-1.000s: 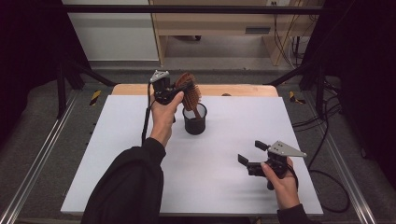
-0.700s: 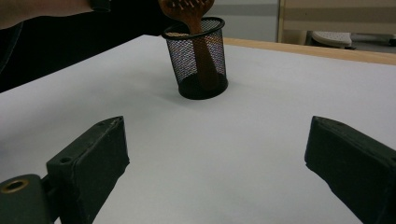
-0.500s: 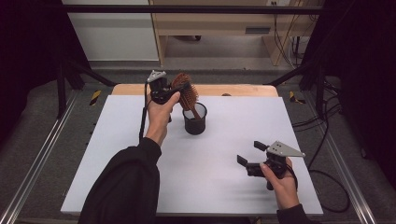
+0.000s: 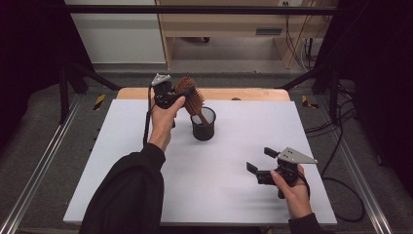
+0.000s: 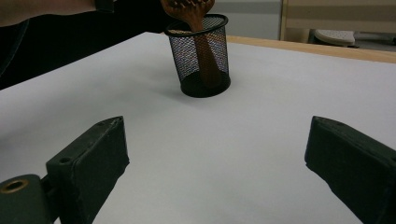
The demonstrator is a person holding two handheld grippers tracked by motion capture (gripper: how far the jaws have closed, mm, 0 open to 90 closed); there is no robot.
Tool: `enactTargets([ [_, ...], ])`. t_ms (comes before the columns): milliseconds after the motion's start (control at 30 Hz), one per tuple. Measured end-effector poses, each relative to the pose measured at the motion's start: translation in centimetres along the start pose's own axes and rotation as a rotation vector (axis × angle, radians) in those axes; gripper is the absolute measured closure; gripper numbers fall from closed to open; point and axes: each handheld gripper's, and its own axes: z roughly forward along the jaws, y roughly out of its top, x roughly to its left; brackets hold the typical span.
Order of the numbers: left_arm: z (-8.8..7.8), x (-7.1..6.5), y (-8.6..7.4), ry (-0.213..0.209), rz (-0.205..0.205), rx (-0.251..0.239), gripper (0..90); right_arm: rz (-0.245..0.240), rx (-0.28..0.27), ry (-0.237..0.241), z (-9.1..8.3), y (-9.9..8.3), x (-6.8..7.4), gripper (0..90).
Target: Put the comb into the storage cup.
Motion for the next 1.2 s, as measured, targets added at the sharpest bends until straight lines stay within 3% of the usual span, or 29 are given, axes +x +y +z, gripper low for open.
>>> enactTargets([
  [800,-0.04,0.62,-0.35,0.005,-0.002,-0.012,39.7,-0.003,0.004,0.006,0.09,-0.03,0.08,5.9],
  [933,-0.03,0.67,-0.43,0.025,0.005,-0.013,35.8,-0.002,0.005,0.008,0.1,-0.03,0.08,5.7],
  [1200,-0.13,0.59,-0.46,0.023,0.008,-0.031,30.7,-0.003,0.01,0.007,0.16,-0.05,0.12,5.7],
])
